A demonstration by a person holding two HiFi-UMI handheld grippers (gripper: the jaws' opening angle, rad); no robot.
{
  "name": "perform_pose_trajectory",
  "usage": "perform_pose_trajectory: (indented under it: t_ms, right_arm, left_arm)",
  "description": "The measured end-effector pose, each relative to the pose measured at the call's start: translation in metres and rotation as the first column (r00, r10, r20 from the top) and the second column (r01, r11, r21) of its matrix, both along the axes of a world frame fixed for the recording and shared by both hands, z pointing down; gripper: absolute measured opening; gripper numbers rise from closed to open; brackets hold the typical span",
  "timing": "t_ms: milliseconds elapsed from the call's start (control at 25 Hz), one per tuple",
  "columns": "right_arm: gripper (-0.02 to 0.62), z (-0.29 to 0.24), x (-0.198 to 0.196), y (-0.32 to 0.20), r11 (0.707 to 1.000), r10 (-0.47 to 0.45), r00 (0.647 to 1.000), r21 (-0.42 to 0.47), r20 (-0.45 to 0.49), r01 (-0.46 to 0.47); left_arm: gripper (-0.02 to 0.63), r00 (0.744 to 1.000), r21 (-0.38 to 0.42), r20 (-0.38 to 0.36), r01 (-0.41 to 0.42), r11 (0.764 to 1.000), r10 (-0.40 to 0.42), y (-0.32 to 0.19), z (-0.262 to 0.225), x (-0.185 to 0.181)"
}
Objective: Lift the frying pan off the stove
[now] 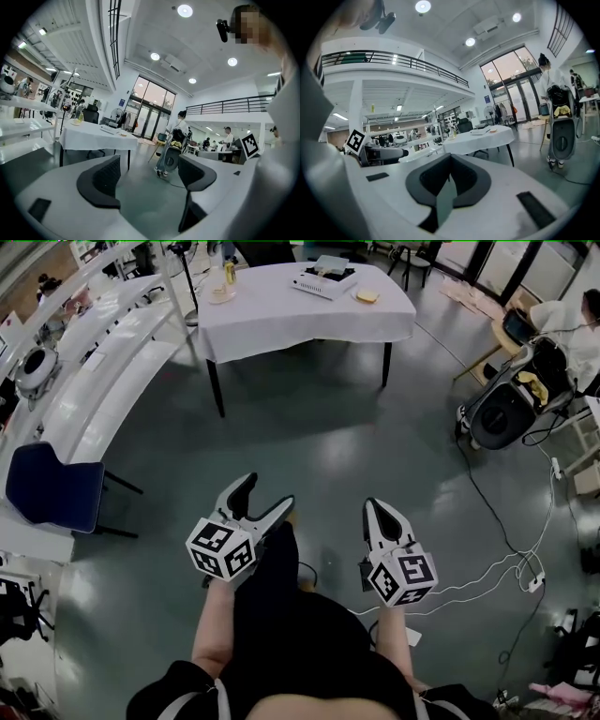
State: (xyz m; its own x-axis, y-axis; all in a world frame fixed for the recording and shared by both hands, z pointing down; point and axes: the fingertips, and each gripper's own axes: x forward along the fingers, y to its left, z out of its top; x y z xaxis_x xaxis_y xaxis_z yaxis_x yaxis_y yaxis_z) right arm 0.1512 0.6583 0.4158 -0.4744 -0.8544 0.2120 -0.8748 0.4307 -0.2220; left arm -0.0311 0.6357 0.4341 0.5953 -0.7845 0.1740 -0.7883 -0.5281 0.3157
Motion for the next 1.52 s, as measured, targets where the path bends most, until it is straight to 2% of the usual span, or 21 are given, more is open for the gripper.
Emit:
perform_pose_trajectory:
  t_ms: [160,360,600,800,1040,1520]
  right_arm:
    - [0.003,0.003,0.0,-0.026,1.0,0.008,1.0,0.002,-0.01,-0.008]
    - [0.003,-0.006,-0.006,-0.083,1.0,0.019,1.0,0.012,-0.009,-0.019]
    - [0.003,-0.026,-0.02,-0.163,0.999,0.045,0.999,0.029,-0.014,-0.045]
    - [0.003,-0.033,-0.043,-0.219,0.998,0.039,0.999,0.044,-0.005,-0.039]
    - [0.003,-0.03,-0.062,-0.268,0.998,0.036,0.998,0.048,-0.05,-0.033]
    - [0.003,-0.022,-0.087,-0.354,0.998,0.052,0.998,0.042,-0.032,-0.051]
  left_arm:
    - [0.394,1.0,-0.007,0.0,-0.018,1.0,0.018,-0.028,0.008,0.002]
    - [0.394,1.0,0.023,-0.012,-0.001,1.0,0.002,-0.093,-0.008,-0.013]
    - [0.394,1.0,0.048,0.005,-0.023,0.999,0.023,-0.177,-0.028,-0.031]
    - [0.394,1.0,0.069,0.007,-0.026,0.997,0.026,-0.234,-0.04,-0.048]
    - [0.394,1.0,0.051,0.001,-0.008,0.999,0.008,-0.281,-0.033,-0.072]
    - [0.394,1.0,0.043,0.014,-0.004,0.999,0.004,-0.364,-0.023,-0.106]
